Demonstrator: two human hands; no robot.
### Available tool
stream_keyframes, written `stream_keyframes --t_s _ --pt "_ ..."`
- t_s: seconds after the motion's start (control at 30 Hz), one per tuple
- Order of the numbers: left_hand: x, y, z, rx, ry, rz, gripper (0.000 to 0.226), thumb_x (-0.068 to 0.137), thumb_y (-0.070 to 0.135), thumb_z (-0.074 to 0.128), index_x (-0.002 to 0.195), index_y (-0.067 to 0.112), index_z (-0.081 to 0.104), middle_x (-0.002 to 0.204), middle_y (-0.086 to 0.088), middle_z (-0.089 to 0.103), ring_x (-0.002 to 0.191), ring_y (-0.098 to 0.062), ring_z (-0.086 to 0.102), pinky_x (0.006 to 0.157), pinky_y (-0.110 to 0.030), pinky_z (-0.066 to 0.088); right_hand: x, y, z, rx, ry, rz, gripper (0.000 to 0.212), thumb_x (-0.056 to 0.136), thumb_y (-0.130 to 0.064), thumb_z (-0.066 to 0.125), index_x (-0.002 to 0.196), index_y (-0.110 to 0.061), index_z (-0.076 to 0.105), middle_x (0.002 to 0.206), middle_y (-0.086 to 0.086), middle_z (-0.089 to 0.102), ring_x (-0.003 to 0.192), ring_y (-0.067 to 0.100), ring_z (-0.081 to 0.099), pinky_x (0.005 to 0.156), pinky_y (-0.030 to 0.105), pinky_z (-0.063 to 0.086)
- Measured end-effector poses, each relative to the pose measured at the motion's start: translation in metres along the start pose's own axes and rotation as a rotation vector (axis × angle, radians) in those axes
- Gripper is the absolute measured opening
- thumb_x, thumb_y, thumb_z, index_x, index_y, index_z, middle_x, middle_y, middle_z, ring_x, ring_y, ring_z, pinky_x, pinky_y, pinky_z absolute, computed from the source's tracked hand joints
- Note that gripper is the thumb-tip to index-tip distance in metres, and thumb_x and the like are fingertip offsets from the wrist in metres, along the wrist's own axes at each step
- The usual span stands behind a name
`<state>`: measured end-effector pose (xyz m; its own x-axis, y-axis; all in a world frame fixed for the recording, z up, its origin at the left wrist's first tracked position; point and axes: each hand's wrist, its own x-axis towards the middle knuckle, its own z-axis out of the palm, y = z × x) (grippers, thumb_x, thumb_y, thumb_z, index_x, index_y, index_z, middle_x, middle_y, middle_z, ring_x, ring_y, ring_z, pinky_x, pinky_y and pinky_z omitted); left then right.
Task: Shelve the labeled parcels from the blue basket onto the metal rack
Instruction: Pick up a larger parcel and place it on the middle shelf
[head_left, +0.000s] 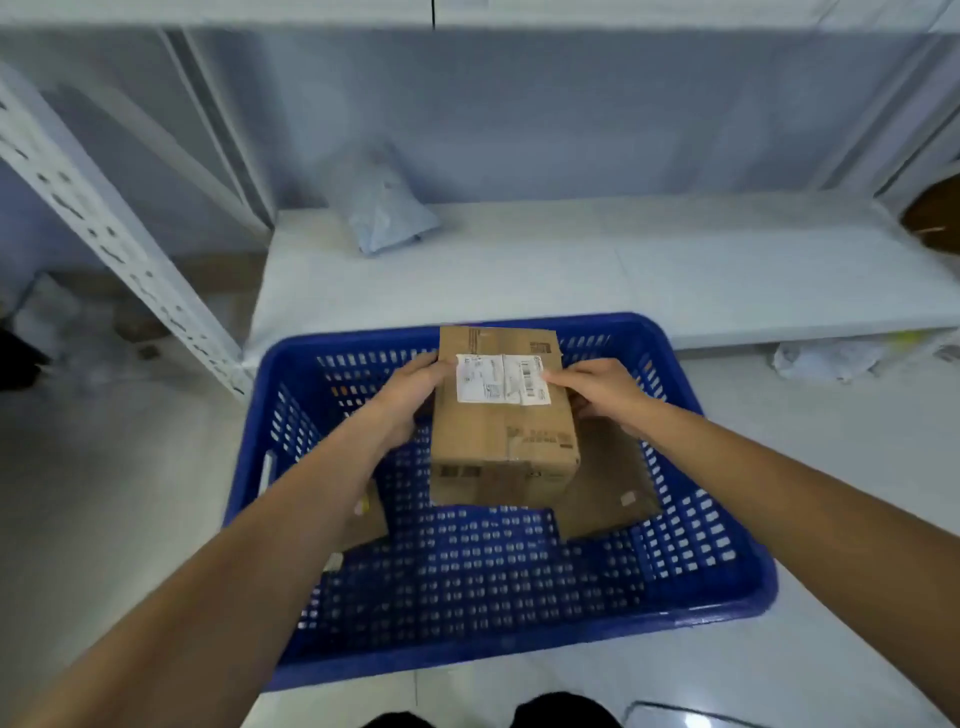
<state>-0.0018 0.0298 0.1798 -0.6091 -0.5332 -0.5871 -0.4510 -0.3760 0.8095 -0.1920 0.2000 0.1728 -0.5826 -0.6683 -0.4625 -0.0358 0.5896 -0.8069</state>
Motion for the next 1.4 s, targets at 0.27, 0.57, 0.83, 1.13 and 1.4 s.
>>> stream_keyframes --t_s 0.27,0.57,0.83,1.13,1.4 --pt "-0.159 0.167 -0.015 -0.078 -0.088 0.048 0.054 0.086 0.041 0.065 0.136 0.046 0.045 0.131 0.001 0.059 0.118 -0.024 0.055 0.098 -0.05 0.047 -0.126 -0.182 -0.076 0.234 0.097 -0.06 0.034 0.079 -0.043 0.075 0.095 -0.013 0.075 0.09 0.001 0.078 0.09 0.02 0.072 0.084 0.035 0.056" --pt "-0.349 0.367 0.002 -0.048 -0.155 0.106 0.056 0.078 0.054 0.068 0.129 0.05 0.048 0.121 -0.001 0.061 0.11 -0.026 0.059 0.088 -0.037 0.049 -0.293 -0.38 -0.168 0.601 0.003 -0.016 0.064 0.085 -0.044 0.066 0.134 -0.006 0.05 0.126 0.022 0.063 0.115 0.038 0.062 0.101 0.052 0.049" --pt "-0.493 0.536 0.002 0.034 -0.077 0.241 0.066 0.069 0.071 0.061 0.124 0.035 0.052 0.115 -0.007 0.057 0.103 -0.026 0.059 0.077 -0.033 0.052 -0.413 -0.552 -0.248 0.706 -0.114 -0.082 0.039 0.094 -0.045 0.054 0.12 -0.018 0.066 0.112 0.011 0.073 0.099 0.026 0.072 0.08 0.036 0.055" --pt "-0.568 0.621 -0.016 -0.147 -0.167 0.279 0.076 0.069 0.069 0.066 0.127 0.022 0.056 0.118 -0.017 0.065 0.106 -0.035 0.063 0.088 -0.05 0.053 -0.46 -0.648 -0.272 0.774 -0.204 -0.253 0.036 0.093 -0.045 0.055 0.106 -0.015 0.071 0.098 0.013 0.076 0.08 0.024 0.075 0.06 0.031 0.059" --pt "-0.577 0.634 -0.009 -0.182 -0.039 0.249 0.078 0.065 0.065 0.069 0.125 0.017 0.055 0.105 -0.014 0.069 0.094 -0.03 0.066 0.068 -0.039 0.053 -0.463 -0.665 -0.285 0.599 -0.187 -0.167 0.064 0.08 -0.068 0.057 0.114 -0.015 0.067 0.108 0.015 0.071 0.096 0.033 0.068 0.084 0.041 0.053"
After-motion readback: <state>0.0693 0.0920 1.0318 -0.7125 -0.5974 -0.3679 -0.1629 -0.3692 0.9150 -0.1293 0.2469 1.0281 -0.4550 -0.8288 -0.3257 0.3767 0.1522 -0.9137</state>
